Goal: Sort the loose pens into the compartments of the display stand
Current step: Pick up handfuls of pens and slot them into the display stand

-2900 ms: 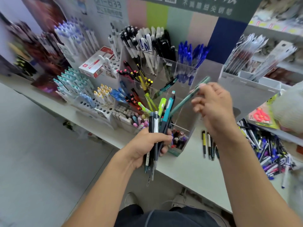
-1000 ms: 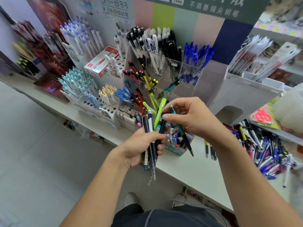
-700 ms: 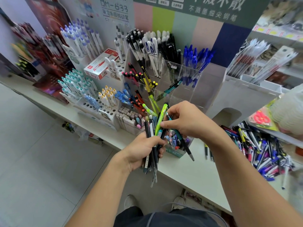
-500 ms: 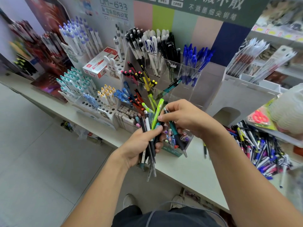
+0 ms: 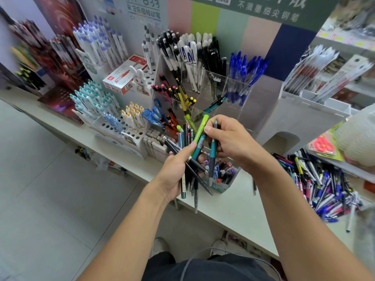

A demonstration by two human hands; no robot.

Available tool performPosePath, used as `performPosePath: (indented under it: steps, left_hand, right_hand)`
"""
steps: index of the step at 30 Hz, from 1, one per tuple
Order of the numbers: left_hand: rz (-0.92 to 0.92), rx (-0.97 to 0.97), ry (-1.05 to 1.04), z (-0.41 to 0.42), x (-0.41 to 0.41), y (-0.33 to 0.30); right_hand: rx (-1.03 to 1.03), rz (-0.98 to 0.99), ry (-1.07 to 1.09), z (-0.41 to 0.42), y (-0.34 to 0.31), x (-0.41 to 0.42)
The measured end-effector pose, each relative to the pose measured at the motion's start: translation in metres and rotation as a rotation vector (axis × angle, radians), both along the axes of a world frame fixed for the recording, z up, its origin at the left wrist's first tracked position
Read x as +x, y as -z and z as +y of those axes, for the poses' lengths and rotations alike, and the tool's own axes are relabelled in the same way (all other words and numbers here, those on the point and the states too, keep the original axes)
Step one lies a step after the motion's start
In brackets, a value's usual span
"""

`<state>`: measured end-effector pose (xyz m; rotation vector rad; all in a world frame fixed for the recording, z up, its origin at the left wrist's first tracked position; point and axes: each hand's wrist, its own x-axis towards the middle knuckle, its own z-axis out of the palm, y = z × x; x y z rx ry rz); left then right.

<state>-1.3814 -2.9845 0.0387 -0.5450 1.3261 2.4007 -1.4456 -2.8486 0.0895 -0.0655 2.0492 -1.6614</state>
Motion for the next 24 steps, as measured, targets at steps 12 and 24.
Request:
performPosePath:
  steps: [12,24]
  left_hand:
    - [-0.026,0.069,-0.030,-0.001,-0.006,0.007]
    - [-0.096,0.017,-0.247,-0.003,-0.017,0.011]
  right_hand:
    - [-0.017,0.048,0.086,0.004,-0.025,0.005]
    - [0.238,0.483,0.234,-0.010,-0.015,0.006]
